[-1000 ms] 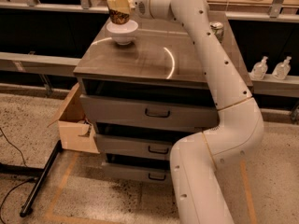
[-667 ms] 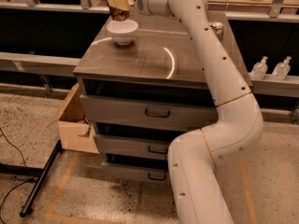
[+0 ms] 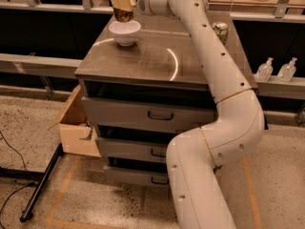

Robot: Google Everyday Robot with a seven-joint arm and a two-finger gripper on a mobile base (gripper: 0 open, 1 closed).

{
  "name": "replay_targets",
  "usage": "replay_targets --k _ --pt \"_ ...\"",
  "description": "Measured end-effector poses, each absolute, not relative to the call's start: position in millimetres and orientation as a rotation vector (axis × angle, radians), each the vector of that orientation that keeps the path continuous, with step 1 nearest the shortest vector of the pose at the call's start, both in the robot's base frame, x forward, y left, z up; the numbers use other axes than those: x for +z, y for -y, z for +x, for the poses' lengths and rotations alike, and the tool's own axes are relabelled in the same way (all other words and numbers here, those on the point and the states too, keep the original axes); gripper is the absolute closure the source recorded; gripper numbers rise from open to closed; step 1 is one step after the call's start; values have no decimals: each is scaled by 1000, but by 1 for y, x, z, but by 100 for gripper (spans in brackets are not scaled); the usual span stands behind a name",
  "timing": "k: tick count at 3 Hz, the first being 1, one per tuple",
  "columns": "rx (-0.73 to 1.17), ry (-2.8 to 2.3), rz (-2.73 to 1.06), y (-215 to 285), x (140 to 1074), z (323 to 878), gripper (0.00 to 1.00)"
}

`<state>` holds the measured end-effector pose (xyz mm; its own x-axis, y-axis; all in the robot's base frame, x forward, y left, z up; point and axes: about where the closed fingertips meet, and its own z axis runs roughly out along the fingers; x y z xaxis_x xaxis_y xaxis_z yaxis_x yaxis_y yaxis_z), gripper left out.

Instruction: Place orange can into white bowl

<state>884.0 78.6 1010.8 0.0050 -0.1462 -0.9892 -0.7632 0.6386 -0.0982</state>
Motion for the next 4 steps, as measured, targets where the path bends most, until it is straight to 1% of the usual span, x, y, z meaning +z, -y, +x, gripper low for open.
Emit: replay_targets --k 1,2,4 --pt "540 -1541 -783 -85 996 908 100" --pt "532 -1552 -787 -91 984 916 99" --pt "526 -1582 -781 -93 965 927 54"
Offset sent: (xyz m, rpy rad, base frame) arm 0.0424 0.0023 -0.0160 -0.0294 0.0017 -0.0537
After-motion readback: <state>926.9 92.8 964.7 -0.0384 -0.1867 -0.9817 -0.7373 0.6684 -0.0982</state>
